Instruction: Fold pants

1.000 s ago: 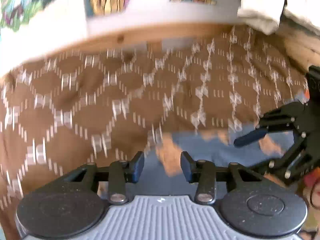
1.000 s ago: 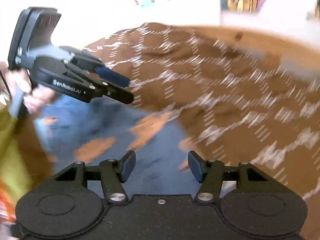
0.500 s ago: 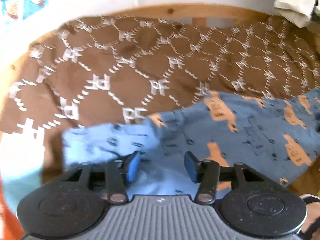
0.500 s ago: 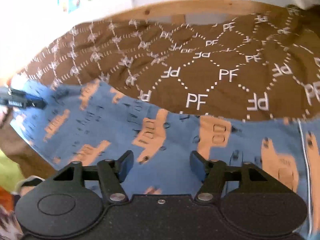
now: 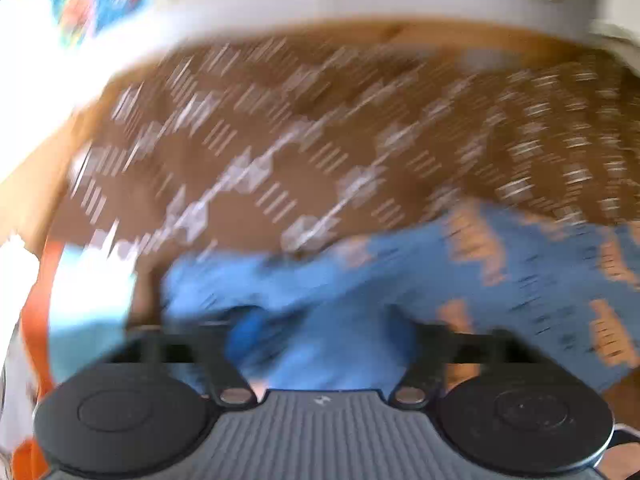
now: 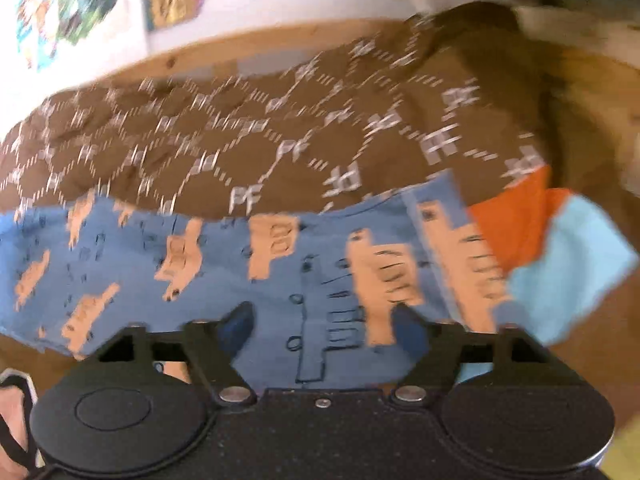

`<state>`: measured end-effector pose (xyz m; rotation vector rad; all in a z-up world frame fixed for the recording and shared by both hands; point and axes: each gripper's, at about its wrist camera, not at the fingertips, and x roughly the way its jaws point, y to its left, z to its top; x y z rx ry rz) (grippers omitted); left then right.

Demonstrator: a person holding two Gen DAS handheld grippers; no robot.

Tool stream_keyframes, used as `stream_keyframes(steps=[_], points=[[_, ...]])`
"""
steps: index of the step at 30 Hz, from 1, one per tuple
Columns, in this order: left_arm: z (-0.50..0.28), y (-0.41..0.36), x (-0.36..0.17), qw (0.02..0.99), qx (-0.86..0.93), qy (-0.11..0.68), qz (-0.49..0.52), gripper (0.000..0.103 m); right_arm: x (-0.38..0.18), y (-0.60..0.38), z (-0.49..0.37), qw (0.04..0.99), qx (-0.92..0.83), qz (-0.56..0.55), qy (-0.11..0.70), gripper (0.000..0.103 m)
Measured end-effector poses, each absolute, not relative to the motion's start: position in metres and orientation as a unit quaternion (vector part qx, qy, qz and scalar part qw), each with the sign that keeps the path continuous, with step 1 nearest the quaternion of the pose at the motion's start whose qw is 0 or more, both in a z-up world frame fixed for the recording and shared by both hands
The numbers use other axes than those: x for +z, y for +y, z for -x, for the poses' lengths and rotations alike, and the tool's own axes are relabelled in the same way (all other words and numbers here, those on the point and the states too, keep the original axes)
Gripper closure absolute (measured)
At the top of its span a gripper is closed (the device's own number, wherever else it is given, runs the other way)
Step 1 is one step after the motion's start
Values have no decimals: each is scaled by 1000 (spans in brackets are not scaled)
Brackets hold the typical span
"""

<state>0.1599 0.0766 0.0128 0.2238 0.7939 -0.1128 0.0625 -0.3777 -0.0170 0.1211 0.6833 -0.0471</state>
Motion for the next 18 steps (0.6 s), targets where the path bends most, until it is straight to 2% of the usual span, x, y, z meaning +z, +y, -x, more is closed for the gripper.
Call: stream_keyframes(steps=[2,7,15,18], points=[[-160,35,20,916,-122,358,-131,11,-11,-383,-46,945,-57,-89,310,3],[-201,-96,26,872,-288,360,-163,11,-14,-406,-27,935,-88,-195,285,3],[-226,-270,35,783,-382,350,-344,10,-23,-416,-21,938,-81,-214,259,3],[-221,-309,31,772,-420,314,-359,3,-22,-421,-26,938,-91,-224,248,3]])
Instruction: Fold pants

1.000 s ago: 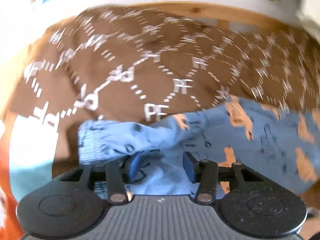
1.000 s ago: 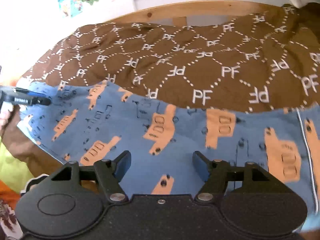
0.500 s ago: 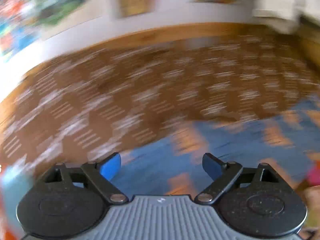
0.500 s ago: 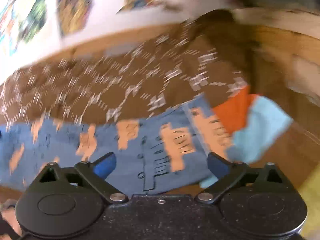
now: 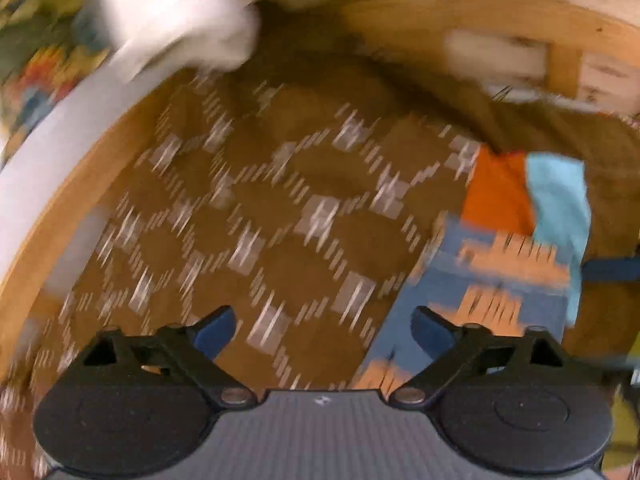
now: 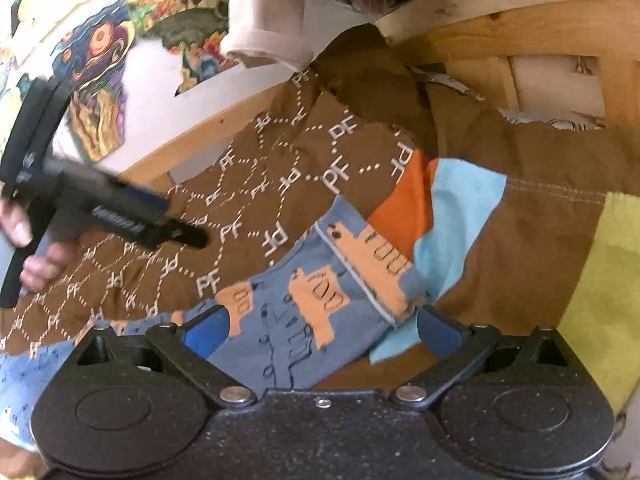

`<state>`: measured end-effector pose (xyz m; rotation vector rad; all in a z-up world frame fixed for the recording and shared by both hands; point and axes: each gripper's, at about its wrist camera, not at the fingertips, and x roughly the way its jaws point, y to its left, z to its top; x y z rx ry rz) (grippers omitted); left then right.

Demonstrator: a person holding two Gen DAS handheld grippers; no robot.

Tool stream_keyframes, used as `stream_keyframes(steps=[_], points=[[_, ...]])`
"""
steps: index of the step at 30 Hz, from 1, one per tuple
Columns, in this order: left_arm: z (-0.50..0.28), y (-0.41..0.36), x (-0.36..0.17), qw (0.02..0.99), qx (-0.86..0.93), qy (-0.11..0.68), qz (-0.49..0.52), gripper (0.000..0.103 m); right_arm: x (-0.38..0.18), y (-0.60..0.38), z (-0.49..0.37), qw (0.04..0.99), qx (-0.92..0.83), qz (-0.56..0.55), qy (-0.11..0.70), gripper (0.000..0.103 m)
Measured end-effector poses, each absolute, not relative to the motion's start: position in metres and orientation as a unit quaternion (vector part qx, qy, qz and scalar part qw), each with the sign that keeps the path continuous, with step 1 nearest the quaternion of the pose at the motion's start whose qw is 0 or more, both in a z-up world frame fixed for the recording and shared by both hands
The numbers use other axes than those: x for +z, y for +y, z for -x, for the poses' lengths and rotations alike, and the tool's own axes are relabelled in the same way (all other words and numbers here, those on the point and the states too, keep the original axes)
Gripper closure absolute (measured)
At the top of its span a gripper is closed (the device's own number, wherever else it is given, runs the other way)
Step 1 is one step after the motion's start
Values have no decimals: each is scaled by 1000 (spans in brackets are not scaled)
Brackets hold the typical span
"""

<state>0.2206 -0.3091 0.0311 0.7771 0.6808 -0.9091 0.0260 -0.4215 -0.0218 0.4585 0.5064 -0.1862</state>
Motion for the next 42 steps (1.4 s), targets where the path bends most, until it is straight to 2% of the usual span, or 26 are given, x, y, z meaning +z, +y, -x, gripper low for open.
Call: stream_keyframes(steps=[5,10,19,25,28,30,33,35,37,42], points=[[-205,-358,-8,760,-440,285,-383,6,-30,-432,-33,929,-129,-212,276,9],[-199,-385,-36,753,-421,260,-433,4,-34,-434,-41,927,-123,-208,286,8],[-212,-380,-41,757,-424,295,-400,0,-38,-447,-39,918,-98,-277,266,16],[-216,-384,-41,756,-419,303,-401,0,-39,-446,-44,913,-121,-265,286,30],[-216,-387,-41,756,-413,309,-404,0,-40,-449,-43,909,-123,-283,280,30],[-219,-390,-41,755,-409,318,-402,0,-43,-453,-42,906,-124,-299,273,35],[-222,-393,-38,754,-407,328,-397,0,-46,-460,-42,898,-130,-326,266,51],[-225,-393,-37,754,-405,333,-395,0,-50,-466,-39,889,-138,-351,261,67],[-225,-394,-37,754,-403,333,-397,0,-53,-471,-36,879,-143,-370,265,76],[-222,-395,-37,755,-401,331,-399,0,-52,-466,-35,874,-146,-367,283,76]])
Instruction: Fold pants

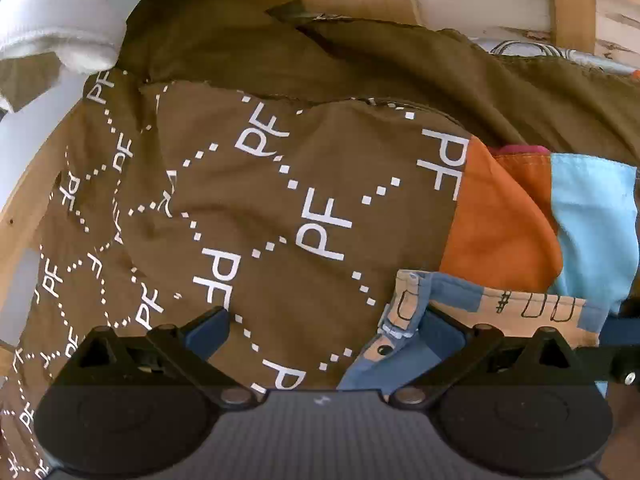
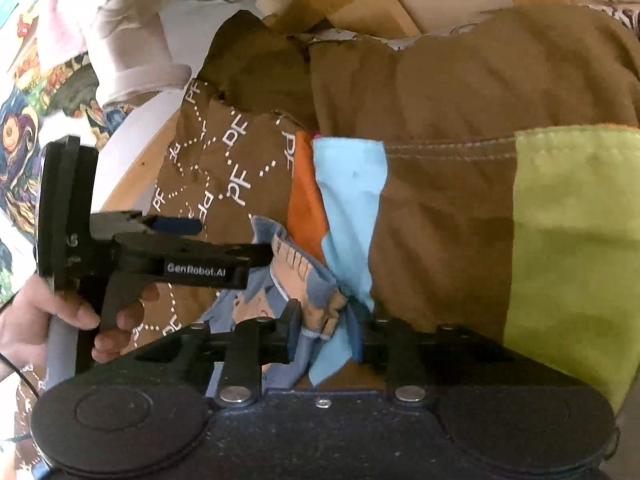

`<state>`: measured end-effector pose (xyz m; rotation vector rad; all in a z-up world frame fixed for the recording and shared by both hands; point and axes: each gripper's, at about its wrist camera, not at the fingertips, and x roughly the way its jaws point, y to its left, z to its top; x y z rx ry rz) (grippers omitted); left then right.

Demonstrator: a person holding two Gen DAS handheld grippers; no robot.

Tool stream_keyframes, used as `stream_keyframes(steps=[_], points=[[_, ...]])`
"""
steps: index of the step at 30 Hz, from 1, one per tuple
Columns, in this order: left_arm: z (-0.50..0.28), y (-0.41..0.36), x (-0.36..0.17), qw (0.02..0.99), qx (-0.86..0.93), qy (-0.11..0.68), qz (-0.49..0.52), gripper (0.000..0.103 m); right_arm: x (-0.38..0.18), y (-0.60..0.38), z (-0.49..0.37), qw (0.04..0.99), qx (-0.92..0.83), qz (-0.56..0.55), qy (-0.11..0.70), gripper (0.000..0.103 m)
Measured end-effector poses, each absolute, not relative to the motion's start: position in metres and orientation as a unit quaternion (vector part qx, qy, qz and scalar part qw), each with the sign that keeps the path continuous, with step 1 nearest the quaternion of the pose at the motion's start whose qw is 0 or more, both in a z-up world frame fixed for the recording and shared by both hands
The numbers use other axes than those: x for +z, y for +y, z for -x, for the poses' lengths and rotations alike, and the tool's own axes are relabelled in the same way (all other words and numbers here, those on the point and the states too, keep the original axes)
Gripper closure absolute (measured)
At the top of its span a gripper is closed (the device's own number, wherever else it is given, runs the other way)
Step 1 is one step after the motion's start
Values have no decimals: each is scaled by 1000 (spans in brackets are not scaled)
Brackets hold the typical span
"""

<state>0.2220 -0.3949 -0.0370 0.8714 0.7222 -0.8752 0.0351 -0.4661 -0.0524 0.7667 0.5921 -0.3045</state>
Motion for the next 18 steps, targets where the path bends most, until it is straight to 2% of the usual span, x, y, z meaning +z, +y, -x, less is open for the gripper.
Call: stream_keyframes(steps=[4,7,9,11,12,15,18], points=[[-231,-393,-38,756,-401,352,-379,0,-57,-469,-38,868,-140,-393,270,68],[-239,-391,-39,756,-400,364,-368,0,-60,-473,-37,862,-138,-416,253,68],[-242,-390,-39,756,-400,369,-364,0,-62,-475,-36,858,-138,-430,243,70],[-245,-388,-38,756,-398,376,-359,0,-64,-478,-33,854,-141,-441,237,83],[-247,-388,-37,755,-397,381,-356,0,-66,-480,-30,852,-142,-447,234,86],[-253,-385,-30,755,-389,401,-343,1,-64,-479,-28,856,-141,-442,229,88],[-258,-374,-17,759,-380,424,-316,3,-49,-463,-30,887,-146,-371,232,89]])
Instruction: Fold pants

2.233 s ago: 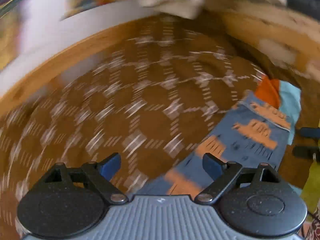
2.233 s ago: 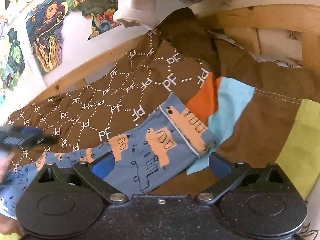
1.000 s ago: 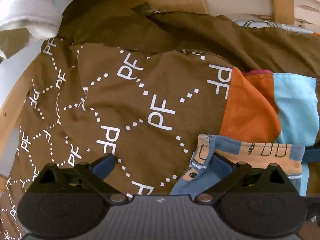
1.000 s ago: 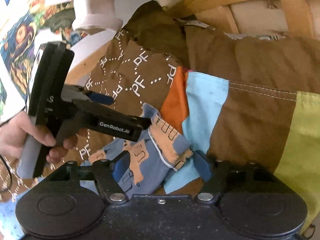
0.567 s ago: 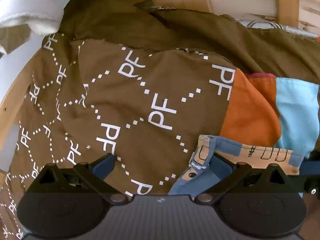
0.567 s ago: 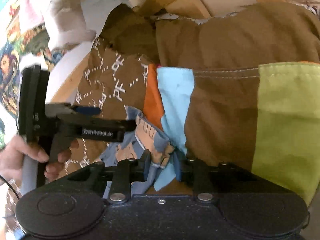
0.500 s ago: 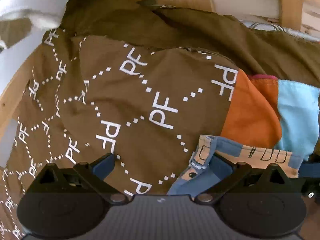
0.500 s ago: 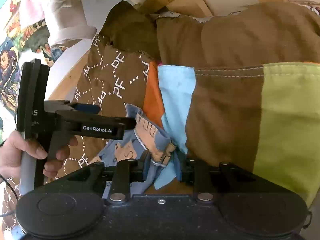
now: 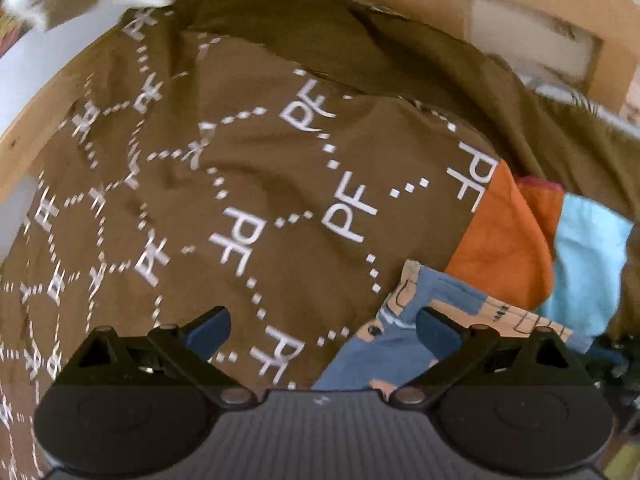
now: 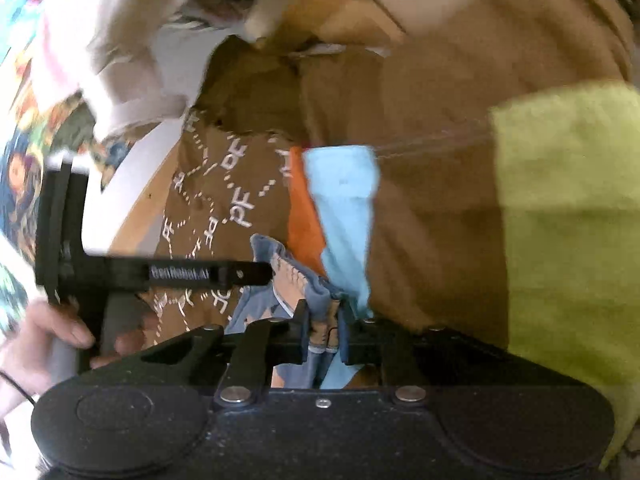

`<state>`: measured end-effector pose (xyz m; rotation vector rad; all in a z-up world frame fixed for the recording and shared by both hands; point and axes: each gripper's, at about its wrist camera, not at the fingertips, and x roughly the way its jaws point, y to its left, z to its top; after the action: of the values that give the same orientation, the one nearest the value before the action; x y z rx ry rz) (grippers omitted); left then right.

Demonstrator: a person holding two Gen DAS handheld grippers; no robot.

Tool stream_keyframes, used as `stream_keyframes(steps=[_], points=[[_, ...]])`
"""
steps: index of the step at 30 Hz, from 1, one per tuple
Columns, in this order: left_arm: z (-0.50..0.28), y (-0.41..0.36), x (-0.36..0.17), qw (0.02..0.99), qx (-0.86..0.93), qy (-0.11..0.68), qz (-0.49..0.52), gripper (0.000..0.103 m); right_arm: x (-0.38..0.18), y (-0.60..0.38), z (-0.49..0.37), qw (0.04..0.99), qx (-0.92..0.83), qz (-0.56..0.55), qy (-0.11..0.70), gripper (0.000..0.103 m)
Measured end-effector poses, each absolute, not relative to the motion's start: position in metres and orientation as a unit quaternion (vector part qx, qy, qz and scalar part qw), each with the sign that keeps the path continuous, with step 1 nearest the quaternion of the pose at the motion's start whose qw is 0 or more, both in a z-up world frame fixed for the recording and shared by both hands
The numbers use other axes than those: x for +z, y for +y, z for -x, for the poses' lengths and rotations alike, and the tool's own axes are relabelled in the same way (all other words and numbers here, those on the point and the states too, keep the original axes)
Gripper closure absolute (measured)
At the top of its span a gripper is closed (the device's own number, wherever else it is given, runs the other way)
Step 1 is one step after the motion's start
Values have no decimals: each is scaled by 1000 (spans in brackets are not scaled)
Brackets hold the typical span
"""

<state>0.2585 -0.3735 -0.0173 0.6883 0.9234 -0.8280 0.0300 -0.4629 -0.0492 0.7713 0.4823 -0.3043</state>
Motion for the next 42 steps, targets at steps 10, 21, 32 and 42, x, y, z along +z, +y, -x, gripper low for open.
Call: stream_keyframes(steps=[10,21,32,42], points=[[-285,-341,18,747,-346,537,-182,16,-21,-395,-42,956,-122,-102,245,89],[-250,-397,9,712,-345,564,-235,15,-25,-339,-46,961,-66,74,256,89],[-248,-394,-3,719,-318,568,-241,30,-29,-326,-51,957,-47,102,268,89],[-239,-390,-8,725,-313,557,-257,45,-29,-324,-52,955,-41,118,269,88]])
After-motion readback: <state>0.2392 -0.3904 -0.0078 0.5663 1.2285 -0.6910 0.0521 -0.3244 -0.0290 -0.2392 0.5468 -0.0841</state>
